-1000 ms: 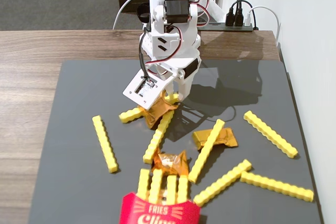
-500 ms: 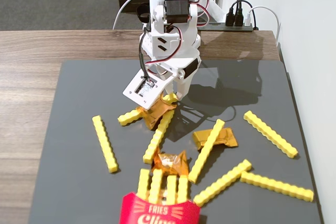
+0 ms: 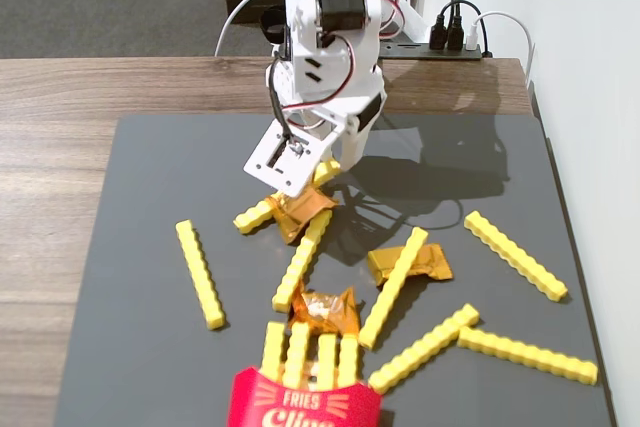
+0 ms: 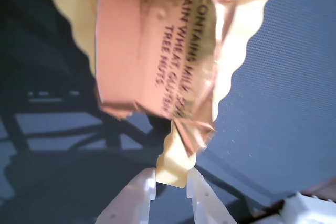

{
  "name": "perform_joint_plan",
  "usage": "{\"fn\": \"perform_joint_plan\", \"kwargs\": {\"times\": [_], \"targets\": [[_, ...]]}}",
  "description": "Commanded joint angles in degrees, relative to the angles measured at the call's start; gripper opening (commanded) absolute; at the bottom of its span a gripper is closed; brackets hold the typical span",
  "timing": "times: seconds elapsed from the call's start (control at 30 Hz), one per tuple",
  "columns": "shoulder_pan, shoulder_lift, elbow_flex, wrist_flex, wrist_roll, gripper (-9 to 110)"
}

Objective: Grab a fry

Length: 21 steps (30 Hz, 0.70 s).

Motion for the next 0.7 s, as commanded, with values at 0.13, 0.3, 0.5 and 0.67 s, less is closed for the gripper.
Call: {"fn": "perform_joint_plan", "kwargs": {"times": [0.13, 0.3, 0.5, 0.67], "targets": [[-0.6, 4.2, -5.2, 7.2, -6.0, 1], [-0.6, 6.3, -8.3, 12.0, -11.4, 1], [-0.5, 8.6, -12.0, 17.1, -19.6, 1], [-0.4, 10.5, -15.2, 20.6, -22.9, 1]]}}
